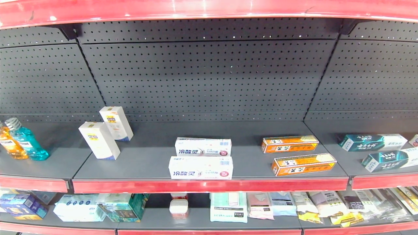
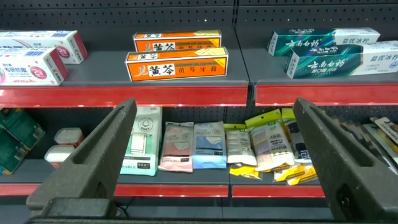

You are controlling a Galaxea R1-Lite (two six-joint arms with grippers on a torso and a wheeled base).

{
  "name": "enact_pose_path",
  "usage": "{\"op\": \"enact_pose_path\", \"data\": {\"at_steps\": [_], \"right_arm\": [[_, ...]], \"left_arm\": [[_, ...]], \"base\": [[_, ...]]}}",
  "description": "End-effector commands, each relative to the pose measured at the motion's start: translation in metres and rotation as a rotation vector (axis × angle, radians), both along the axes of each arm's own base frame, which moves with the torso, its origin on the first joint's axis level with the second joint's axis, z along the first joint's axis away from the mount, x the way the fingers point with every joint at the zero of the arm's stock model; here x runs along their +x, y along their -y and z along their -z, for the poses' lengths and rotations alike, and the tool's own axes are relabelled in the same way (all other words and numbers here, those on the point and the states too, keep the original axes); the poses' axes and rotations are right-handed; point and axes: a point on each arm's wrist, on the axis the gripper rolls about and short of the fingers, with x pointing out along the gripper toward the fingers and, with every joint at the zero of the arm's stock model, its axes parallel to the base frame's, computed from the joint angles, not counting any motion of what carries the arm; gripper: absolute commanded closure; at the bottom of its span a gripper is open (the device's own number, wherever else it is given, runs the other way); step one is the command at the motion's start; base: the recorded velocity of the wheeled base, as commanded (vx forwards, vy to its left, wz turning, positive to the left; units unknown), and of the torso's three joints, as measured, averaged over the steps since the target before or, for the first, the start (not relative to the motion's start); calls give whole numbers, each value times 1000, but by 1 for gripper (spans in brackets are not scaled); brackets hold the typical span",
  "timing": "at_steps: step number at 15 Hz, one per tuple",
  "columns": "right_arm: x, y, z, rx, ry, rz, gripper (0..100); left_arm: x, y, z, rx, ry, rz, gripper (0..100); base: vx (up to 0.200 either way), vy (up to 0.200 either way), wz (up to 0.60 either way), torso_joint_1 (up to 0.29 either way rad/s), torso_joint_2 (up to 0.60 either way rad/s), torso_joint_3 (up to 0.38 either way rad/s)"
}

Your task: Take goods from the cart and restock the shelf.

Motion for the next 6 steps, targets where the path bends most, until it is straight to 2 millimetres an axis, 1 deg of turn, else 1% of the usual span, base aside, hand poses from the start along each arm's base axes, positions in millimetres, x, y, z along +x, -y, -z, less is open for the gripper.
{"op": "enact_pose_path", "data": {"at_steps": [1,6], "right_arm": [[0,0,0,1,1,0,0],[0,0,0,-2,1,4,0]], "left_arm": [[1,0,3,0,-12,19,0],[1,0,3,-3,-12,7,0]], "base": [[0,0,0,0,0,0],[0,0,0,0,0,0]]}}
